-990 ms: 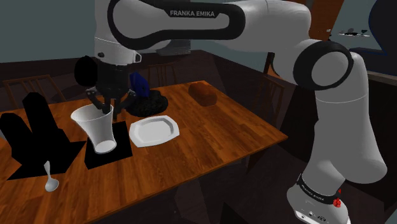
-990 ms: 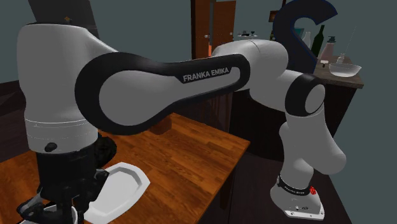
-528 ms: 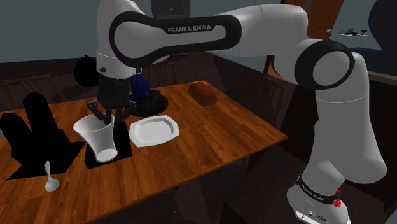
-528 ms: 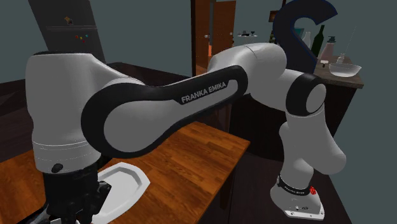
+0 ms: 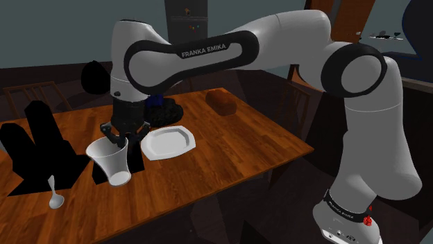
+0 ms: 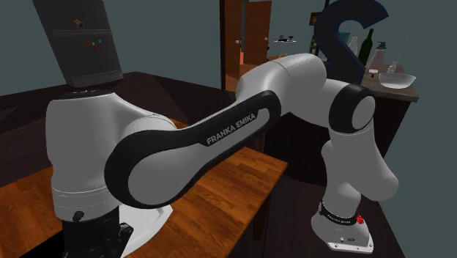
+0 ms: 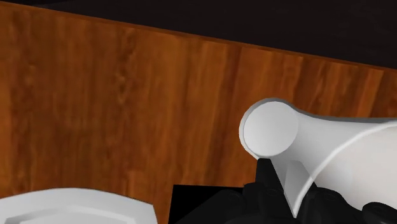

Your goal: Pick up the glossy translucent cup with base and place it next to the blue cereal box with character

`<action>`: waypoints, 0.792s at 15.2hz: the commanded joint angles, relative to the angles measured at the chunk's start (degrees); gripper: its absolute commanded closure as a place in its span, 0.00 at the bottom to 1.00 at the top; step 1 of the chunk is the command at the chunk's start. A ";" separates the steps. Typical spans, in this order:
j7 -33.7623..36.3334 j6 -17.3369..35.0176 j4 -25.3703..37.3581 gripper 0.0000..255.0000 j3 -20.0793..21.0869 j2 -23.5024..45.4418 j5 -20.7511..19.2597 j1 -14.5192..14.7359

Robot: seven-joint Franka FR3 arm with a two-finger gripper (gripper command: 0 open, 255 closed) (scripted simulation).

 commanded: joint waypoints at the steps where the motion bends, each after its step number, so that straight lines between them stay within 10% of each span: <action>1: -0.25 1.55 -1.57 1.00 0.00 -0.05 0.10 -0.09; 12: -1.27 9.20 -7.83 1.00 -0.08 1.44 0.26 -0.19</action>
